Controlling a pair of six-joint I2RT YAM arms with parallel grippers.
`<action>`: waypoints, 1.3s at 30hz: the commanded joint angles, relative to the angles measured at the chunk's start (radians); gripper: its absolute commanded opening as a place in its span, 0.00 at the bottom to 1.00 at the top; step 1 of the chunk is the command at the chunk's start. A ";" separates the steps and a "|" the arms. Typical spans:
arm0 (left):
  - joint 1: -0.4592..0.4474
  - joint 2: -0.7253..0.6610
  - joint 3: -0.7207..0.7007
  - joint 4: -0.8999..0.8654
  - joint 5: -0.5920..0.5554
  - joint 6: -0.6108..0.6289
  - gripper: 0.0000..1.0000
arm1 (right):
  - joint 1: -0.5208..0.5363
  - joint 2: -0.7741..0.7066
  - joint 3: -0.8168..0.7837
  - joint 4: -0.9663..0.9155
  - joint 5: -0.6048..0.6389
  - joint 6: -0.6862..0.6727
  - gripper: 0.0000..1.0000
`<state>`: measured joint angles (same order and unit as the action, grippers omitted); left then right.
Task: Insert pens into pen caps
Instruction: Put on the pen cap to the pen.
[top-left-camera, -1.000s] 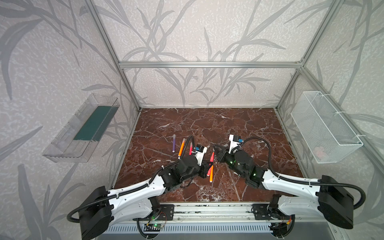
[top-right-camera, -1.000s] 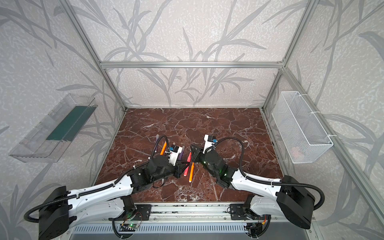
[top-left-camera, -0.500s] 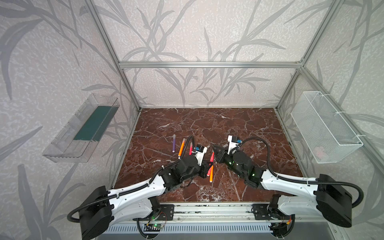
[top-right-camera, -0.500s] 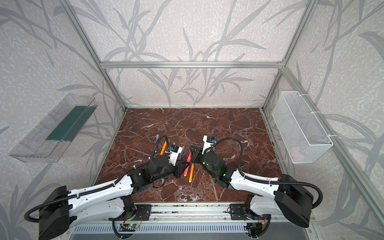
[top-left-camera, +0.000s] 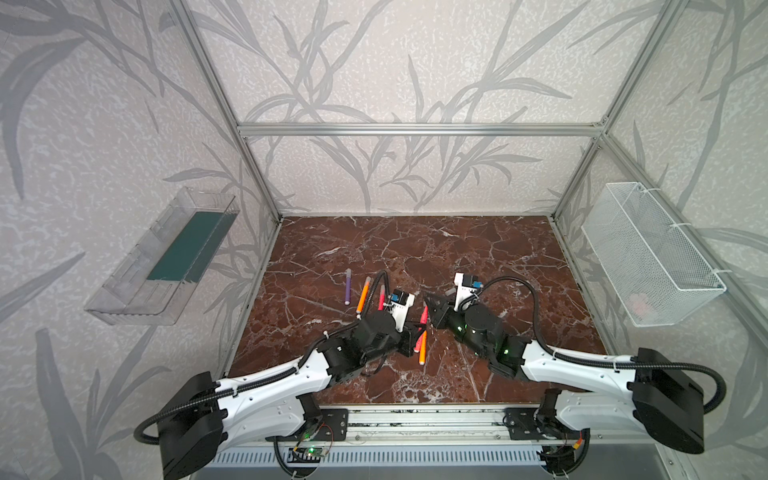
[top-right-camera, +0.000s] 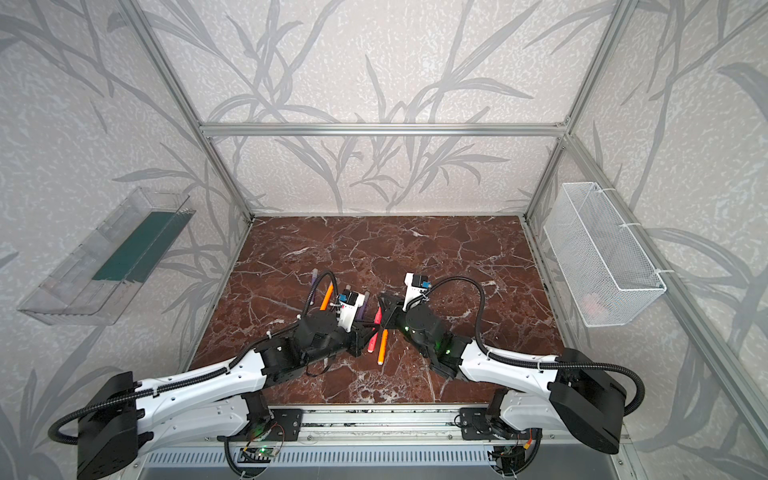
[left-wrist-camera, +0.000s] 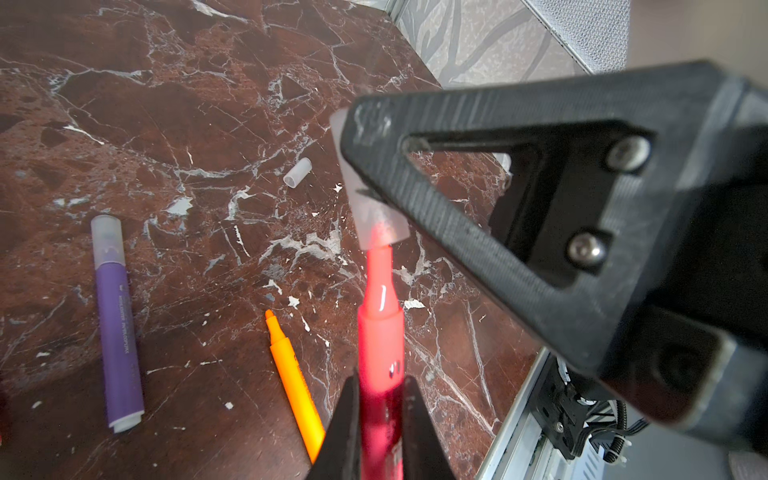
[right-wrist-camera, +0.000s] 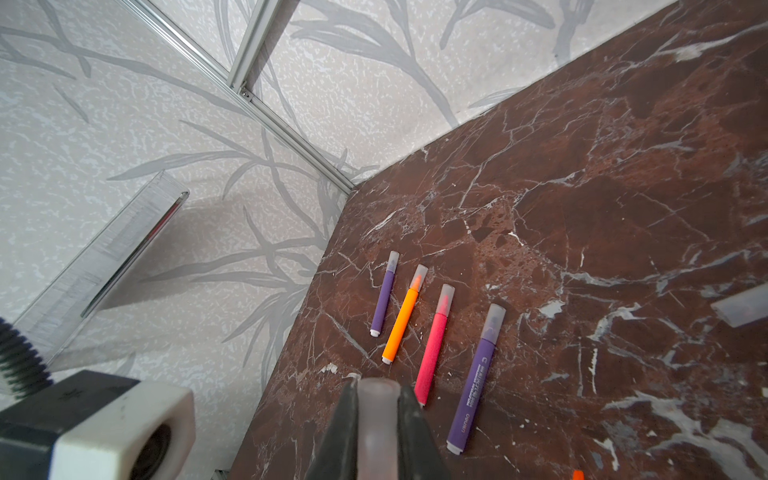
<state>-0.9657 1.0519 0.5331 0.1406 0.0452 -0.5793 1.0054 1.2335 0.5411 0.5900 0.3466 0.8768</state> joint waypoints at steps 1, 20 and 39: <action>0.005 -0.024 0.023 0.010 -0.047 -0.005 0.00 | 0.050 -0.021 -0.013 -0.022 0.077 -0.003 0.00; 0.025 -0.021 0.045 -0.002 -0.045 0.002 0.00 | 0.134 0.058 0.020 -0.028 0.230 -0.126 0.00; 0.073 -0.047 0.004 0.035 -0.021 -0.010 0.00 | 0.120 0.039 -0.138 0.238 0.106 -0.120 0.00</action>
<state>-0.9344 1.0393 0.5358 0.0906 0.0746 -0.5766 1.1233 1.3052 0.4603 0.7933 0.4946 0.7567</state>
